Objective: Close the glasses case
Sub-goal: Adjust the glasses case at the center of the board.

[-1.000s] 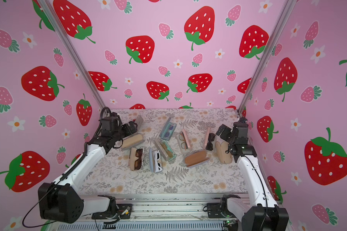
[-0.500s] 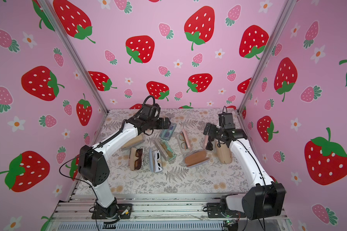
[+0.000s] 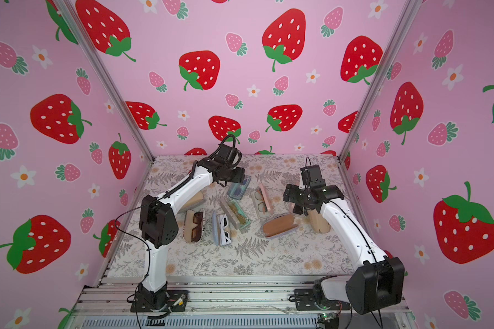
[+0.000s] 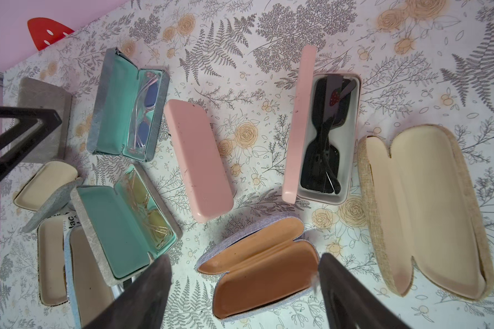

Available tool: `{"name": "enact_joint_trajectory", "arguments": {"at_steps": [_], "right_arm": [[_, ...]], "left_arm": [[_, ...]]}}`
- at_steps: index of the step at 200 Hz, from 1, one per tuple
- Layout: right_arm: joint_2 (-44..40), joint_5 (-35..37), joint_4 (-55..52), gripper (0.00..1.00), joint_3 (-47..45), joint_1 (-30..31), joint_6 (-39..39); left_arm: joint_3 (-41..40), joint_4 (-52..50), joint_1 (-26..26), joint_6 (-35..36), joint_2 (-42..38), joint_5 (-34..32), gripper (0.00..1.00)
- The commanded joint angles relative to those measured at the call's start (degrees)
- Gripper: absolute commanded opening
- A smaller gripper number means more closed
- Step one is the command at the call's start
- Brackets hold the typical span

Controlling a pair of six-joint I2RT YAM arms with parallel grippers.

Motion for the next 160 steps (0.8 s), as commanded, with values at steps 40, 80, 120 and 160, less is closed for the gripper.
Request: {"name": "enact_joint_trajectory", "arguments": {"at_steps": [40, 80, 120, 160], "right_arm": [[-0.9, -1.6, -1.9, 0.84, 0.2, 0.8, -0.4], [-0.2, -1.7, -1.6, 0.85, 0.2, 0.8, -0.7], [1.0, -2.2, -0.8, 0.85, 0.0, 0.9, -0.8], [2.0, -2.9, 0.2, 0.85, 0.0, 1.0, -0.8]], "left_arm": [[10.4, -7.8, 2.0, 1.5, 9.2, -2.0, 0.68], [15.5, -10.3, 3.2, 1.1, 14.1, -0.9, 0.62], [16.8, -10.8, 3.5, 0.8, 16.1, -0.9, 0.55], [17.2, -10.8, 3.7, 0.9, 17.3, -0.6, 0.45]]}}
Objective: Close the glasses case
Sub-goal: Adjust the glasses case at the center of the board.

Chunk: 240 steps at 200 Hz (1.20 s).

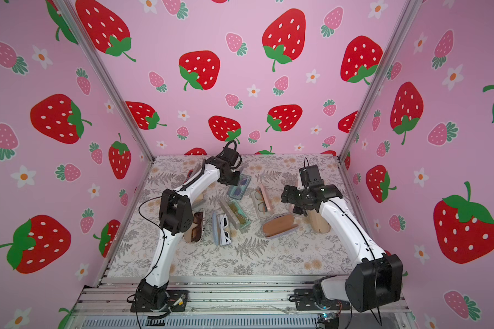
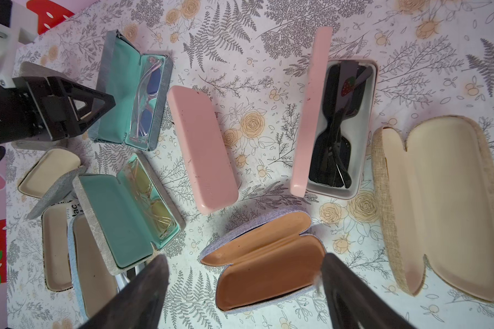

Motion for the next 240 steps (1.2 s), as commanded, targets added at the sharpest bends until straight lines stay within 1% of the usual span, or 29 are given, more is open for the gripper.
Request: {"name": "enact_joint_trajectory", "arguments": {"at_steps": [1, 68, 89, 133, 185, 240], "right_arm": [[0.7, -1.0, 0.6, 0.85, 0.0, 0.4, -0.4], [2.0, -1.2, 1.5, 0.85, -0.3, 0.4, -0.8], [2.4, -1.4, 1.7, 0.85, -0.2, 0.4, -1.1], [3.4, -1.9, 2.2, 0.85, 0.3, 0.4, -1.4], [5.0, -3.2, 2.8, 0.85, 1.5, 0.4, -1.7], [8.9, -4.2, 3.5, 0.85, 5.2, 1.3, -2.2]], "left_arm": [[2.8, -1.8, 0.1, 0.4, 1.1, 0.3, 0.45], [3.1, -1.7, 0.2, 0.0, 2.4, -0.3, 0.3], [3.2, -1.6, 0.2, -0.1, 2.8, -0.6, 0.24], [3.6, -1.4, 0.6, -0.6, 3.2, -1.5, 0.16], [4.2, -1.3, 2.1, -1.7, 3.0, -2.3, 0.15], [4.4, -0.3, 3.7, -2.5, 2.5, -2.1, 0.15]]}}
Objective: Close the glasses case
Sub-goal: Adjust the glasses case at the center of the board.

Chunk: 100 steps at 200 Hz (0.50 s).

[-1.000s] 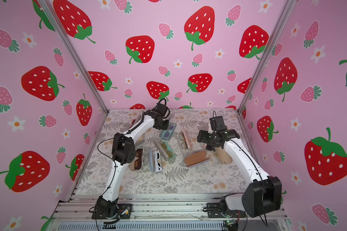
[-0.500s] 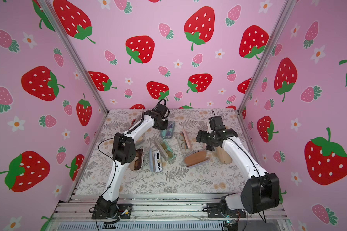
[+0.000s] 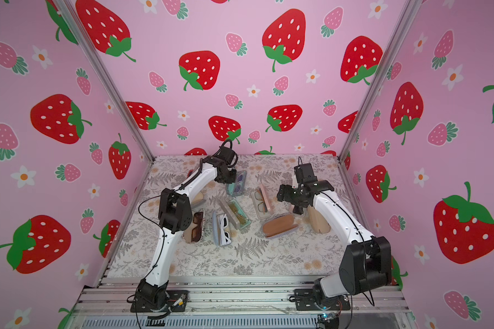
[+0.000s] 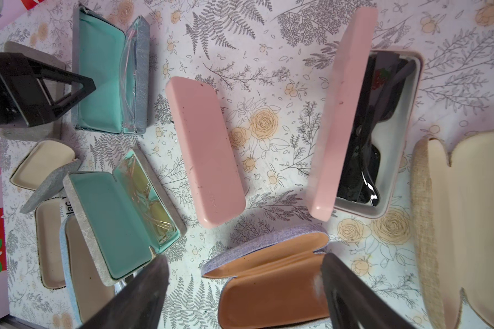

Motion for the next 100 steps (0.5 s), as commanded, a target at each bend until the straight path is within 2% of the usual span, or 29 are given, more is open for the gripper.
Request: {"name": "enact_joint_trajectory", "arguments": {"at_steps": [1, 50, 100], "right_arm": [[1.5, -1.2, 0.8, 0.85, 2.9, 0.9, -0.8], [5.1, -1.9, 1.6, 0.86, 5.9, 2.2, -0.9], [10.5, -3.7, 2.2, 0.87, 12.2, 3.6, -1.0]], "left_arm": [[2.7, -0.2, 1.0, -1.0, 0.9, -1.3, 0.15], [4.2, -0.6, 1.6, -1.4, 1.9, -0.1, 0.16], [4.0, -0.2, 1.6, -2.2, 1.9, 1.0, 0.25]]}}
